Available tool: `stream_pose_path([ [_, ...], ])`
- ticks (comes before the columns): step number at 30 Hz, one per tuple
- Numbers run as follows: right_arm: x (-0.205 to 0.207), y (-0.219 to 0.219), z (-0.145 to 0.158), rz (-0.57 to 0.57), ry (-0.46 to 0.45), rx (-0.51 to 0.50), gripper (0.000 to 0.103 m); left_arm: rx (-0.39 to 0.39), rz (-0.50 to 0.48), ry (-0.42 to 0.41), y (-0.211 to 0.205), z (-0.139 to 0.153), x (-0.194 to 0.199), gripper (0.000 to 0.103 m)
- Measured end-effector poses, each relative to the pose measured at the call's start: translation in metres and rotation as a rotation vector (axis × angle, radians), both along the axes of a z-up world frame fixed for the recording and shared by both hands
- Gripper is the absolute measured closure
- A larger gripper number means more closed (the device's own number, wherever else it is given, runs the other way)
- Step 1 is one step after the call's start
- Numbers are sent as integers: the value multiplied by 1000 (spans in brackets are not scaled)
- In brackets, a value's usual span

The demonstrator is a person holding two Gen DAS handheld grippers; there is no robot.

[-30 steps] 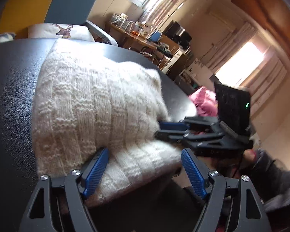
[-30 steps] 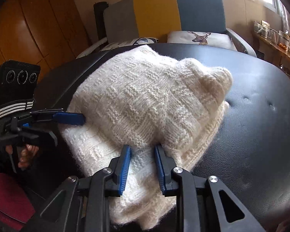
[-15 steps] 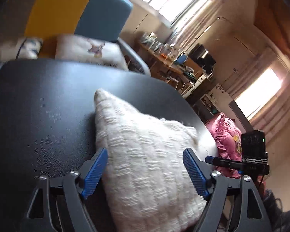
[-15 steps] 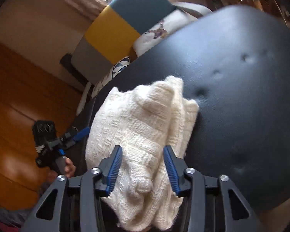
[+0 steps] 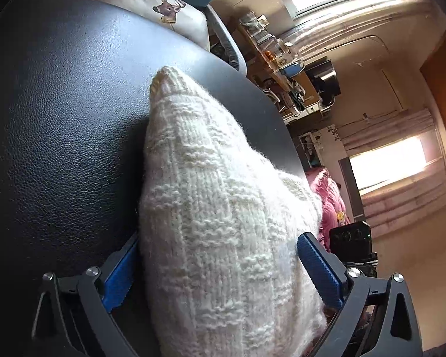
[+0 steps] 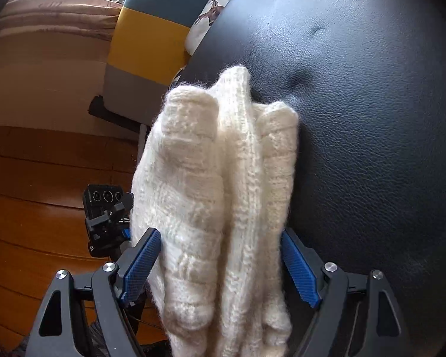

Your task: Fold clothes

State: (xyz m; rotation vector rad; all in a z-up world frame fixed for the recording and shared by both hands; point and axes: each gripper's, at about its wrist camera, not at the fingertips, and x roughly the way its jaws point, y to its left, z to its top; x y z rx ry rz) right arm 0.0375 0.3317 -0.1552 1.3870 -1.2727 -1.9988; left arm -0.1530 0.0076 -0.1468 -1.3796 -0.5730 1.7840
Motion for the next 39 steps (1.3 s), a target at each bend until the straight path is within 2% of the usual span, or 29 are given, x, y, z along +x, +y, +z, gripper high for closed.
stream_pose_path([
  [4, 1, -5, 1, 6, 16, 5, 19, -66, -49, 45, 11, 3, 4, 1],
  [6, 3, -17, 6, 35, 65, 79, 19, -105, -57, 63, 14, 5, 8, 8],
  [7, 4, -24, 8, 55, 87, 124, 18, -110, -63, 56, 15, 5, 10, 21],
  [8, 5, -30, 10, 63, 100, 159, 19, -96, -65, 39, 14, 4, 12, 27],
  [9, 6, -33, 12, 56, 103, 185, 32, -81, -67, 22, 13, 2, 13, 30],
  [10, 7, -36, 13, 50, 102, 198, 41, -70, -66, 23, 12, 2, 16, 36],
  [12, 12, -41, 13, 28, 127, 215, 49, -55, -59, 39, 9, 3, 22, 42],
  [14, 17, -40, 15, 8, 150, 207, 53, -35, -52, 77, 8, 9, 30, 49],
  [19, 32, -22, 35, -38, 222, 205, 57, 70, -112, 140, 24, 33, 40, 51],
  [25, 55, 30, 79, -176, 323, 268, 59, 134, -248, 226, 97, 73, 39, 51],
  [28, 66, 69, 100, -274, 358, 320, 59, 166, -320, 258, 153, 97, 27, 51],
  [31, 75, 105, 104, -375, 352, 379, 59, 166, -399, 291, 216, 114, 16, 51],
  [34, 79, 137, 83, -449, 276, 443, 59, 90, -464, 315, 278, 109, 7, 50],
  [35, 77, 150, 69, -462, 229, 466, 59, 42, -480, 327, 298, 102, 5, 49],
  [37, 84, 170, 41, -478, 178, 449, 68, -62, -517, 336, 336, 80, -1, 49],
  [39, 93, 186, 14, -492, 141, 417, 69, -198, -531, 343, 361, 51, -5, 49],
])
